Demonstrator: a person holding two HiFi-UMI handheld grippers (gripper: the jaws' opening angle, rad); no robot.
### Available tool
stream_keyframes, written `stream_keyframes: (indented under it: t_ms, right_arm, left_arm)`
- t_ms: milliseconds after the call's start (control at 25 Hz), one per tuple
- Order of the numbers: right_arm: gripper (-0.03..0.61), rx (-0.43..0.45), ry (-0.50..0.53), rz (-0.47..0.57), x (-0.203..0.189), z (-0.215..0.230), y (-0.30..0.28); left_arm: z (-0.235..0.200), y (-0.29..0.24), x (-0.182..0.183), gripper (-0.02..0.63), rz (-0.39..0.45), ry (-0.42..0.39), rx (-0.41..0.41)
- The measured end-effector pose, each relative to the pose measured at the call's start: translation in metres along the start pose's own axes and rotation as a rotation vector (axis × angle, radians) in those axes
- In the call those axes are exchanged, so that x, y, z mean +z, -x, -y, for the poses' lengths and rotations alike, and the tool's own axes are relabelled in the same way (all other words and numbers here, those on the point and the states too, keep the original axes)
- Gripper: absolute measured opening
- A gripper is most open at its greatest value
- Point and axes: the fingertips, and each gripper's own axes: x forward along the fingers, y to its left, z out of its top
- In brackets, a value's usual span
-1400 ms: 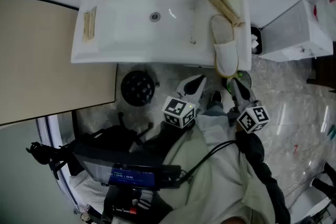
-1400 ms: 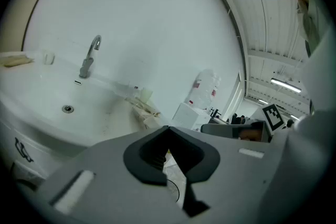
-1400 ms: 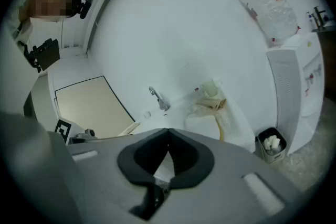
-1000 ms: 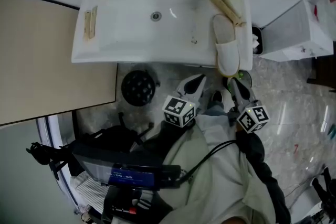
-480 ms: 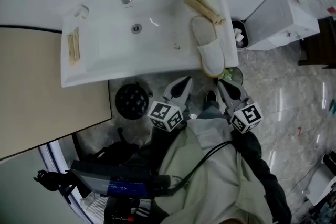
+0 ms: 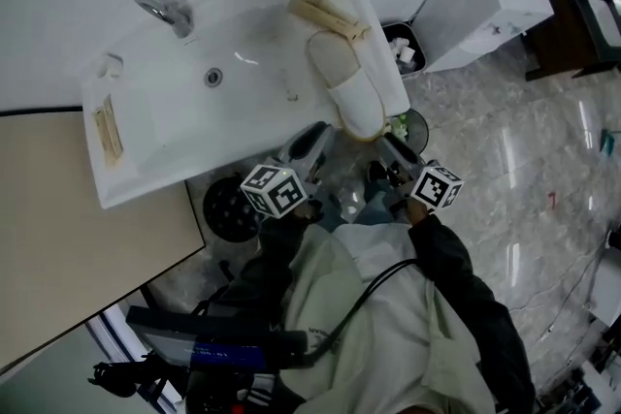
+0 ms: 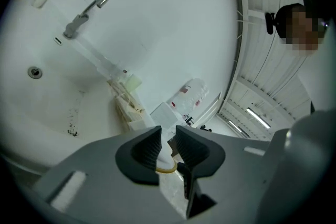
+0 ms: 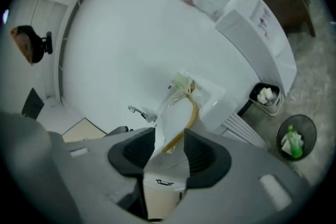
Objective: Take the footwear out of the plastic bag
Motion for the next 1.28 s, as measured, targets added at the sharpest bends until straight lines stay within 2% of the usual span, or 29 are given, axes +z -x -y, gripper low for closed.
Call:
stream_keyframes:
  t_ms: [160, 240, 480, 560, 600, 640, 760, 880, 920, 960, 1000, 1120, 1200, 1240, 1280]
  right_arm:
    - [0.163, 0.042, -0.174, 0.044, -0.003, -0.001, -0.023]
    - [0.163, 0.013, -0.249, 0.054, -0.003, 0.008, -0.031]
    - [0.16, -0.044, -0.364, 0.076, -0.007, 0.026, -0.046]
    - [0.133, -0.058, -0.403, 0.085, -0.01, 0.029, -0.04]
    - [0.099, -0.051, -0.401, 0.088, -0.009, 0.029, -0.036]
    - [0.091, -0.019, -0.367, 0.091, -0.005, 0.024, -0.034]
    - [0.081, 0.15, -0.221, 0.088, 0.011, -0.002, -0.023]
    - [0.075, 0.301, -0.249, 0.106, 0.016, -0.019, 0.007]
    - [0.075, 0.348, -0.27, 0.117, 0.018, -0.025, 0.018]
    - [0.075, 0.383, -0.273, 0.121, 0.019, -0.03, 0.027]
    - [0.075, 0.398, -0.254, 0.113, 0.02, -0.035, 0.033]
    - [0.075, 0.375, -0.117, 0.016, 0.013, -0.047, 0.042]
    - [0.075, 0.39, -0.049, -0.045, 0.007, -0.058, 0.044]
    - [0.075, 0.409, -0.045, -0.05, 0.006, -0.063, 0.046]
    - [0.075, 0.428, -0.056, -0.043, 0.007, -0.067, 0.048]
  left_arm:
    - [-0.001, -0.004, -0.005, 0.097, -0.017, 0.03, -0.023]
    - [-0.003, -0.005, -0.007, 0.097, -0.02, 0.049, -0.021]
    - [-0.012, -0.005, -0.01, 0.1, -0.039, 0.07, -0.019]
    - [-0.017, -0.008, -0.011, 0.122, -0.05, 0.093, -0.022]
    - [-0.02, -0.009, -0.012, 0.143, -0.057, 0.112, -0.025]
    - [-0.024, -0.012, -0.013, 0.18, -0.062, 0.137, -0.031]
    - [-0.036, -0.02, -0.011, 0.244, -0.037, 0.27, -0.073]
    - [-0.039, -0.024, -0.003, 0.28, 0.037, 0.43, -0.146]
    - [-0.037, -0.023, 0.002, 0.294, 0.068, 0.457, -0.177]
    - [-0.032, -0.022, 0.007, 0.334, 0.098, 0.466, -0.214]
    - [-0.025, -0.021, 0.015, 0.404, 0.129, 0.464, -0.256]
    - [-0.007, -0.02, 0.047, 0.474, 0.25, 0.471, -0.363]
    - [-0.011, -0.023, 0.066, 0.474, 0.318, 0.488, -0.355]
    - [-0.016, -0.024, 0.071, 0.414, 0.333, 0.49, -0.328]
    - [-0.021, -0.025, 0.074, 0.243, 0.337, 0.491, -0.3]
